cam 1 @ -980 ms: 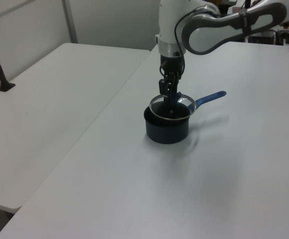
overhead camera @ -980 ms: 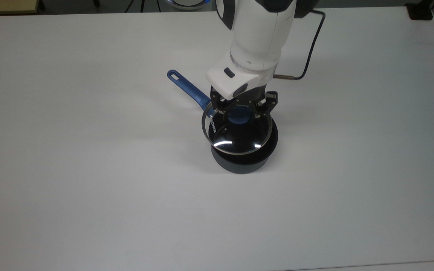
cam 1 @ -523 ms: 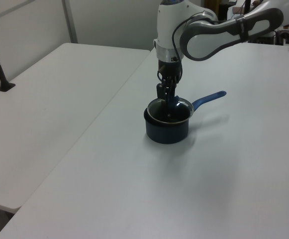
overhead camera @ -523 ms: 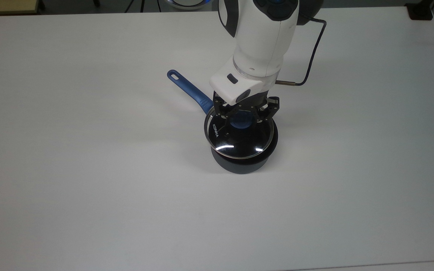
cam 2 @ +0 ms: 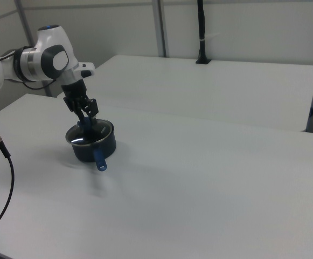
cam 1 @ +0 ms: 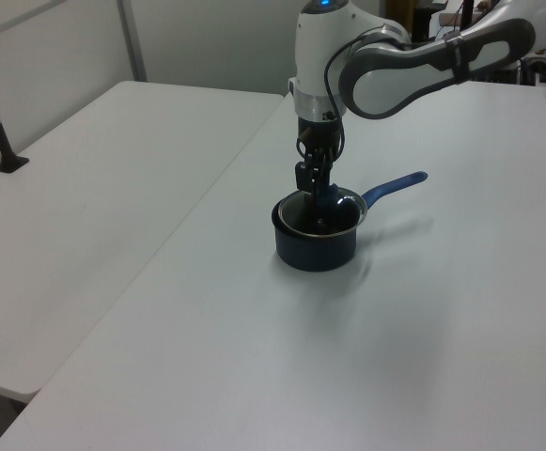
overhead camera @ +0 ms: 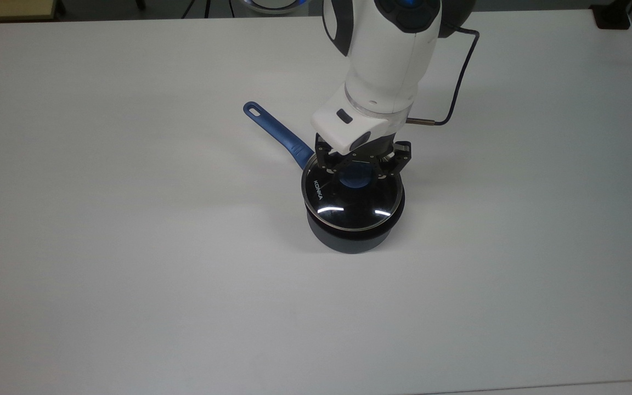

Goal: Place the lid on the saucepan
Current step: 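Lower the glass lid onto the saucepan rim, then open the gripper to release the lid knob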

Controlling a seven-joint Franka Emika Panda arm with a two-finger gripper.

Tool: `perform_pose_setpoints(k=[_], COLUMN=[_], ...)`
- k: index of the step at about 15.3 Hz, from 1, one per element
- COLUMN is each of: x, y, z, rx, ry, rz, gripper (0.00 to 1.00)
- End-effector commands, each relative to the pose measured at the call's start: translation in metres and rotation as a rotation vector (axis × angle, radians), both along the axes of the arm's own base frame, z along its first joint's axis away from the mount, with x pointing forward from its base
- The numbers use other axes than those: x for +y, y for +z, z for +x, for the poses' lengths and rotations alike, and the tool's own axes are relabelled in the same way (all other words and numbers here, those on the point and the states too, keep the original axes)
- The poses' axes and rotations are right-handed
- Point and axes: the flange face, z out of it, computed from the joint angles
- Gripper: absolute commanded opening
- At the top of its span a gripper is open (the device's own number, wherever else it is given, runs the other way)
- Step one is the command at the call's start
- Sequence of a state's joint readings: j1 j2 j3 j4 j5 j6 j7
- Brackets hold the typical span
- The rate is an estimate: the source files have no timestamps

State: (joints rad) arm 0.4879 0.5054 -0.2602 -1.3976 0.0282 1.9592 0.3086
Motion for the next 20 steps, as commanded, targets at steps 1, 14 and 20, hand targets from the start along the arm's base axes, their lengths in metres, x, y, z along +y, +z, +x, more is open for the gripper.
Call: perform_pose_setpoints(k=[1,14,20], x=[0.008,0.005,-0.011], y=[-0.001,-0.004,0.071], z=[0.004,0.008,-0.027], rx=[-0.043,-0.057,-0.053], ry=[-0.034,-0.058,-0.068], rz=[-0.001,0.003,0.061], gripper=[0.32,1.0,1.0])
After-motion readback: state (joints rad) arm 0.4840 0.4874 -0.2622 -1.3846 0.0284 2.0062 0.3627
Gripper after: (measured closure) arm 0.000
